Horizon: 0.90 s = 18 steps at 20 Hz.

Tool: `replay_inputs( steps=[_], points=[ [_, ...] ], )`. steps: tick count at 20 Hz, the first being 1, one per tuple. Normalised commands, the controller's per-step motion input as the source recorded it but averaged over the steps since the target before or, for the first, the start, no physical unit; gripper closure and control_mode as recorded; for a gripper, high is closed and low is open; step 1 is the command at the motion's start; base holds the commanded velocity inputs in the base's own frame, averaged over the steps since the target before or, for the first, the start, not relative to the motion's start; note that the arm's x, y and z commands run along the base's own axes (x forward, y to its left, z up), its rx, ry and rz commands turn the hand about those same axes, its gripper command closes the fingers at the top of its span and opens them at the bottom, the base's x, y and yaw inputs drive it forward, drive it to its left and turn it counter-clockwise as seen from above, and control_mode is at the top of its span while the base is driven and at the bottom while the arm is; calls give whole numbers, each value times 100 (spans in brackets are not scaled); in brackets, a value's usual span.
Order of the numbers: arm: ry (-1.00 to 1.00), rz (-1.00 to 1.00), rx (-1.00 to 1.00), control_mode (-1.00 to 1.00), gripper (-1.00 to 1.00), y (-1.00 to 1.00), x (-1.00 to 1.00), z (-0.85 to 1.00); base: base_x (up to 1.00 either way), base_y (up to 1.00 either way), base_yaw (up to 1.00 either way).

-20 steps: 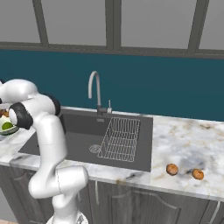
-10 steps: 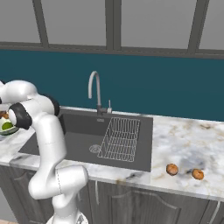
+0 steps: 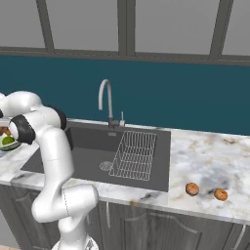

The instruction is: There is a mixed pile of frozen fruits and vegetables on the counter. Locate all the frozen vegetables and place the items in a bowl on the counter. Take all the frozen fruits and defrost them in a running sink.

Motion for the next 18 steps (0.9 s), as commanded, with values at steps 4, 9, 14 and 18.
replay_inputs(
  steps=[4,9,14,18],
  points=[
    [0,-3,0,-100,100,6,0,-17,0,0,0],
    [0,-2,0,-100,100,8,0,-10,0,0,0],
    [0,0,0,-100,-100,1,0,0,0,0,0],
    [0,0,0,-100,-100,0,1,0,0,0,0]
  ],
)
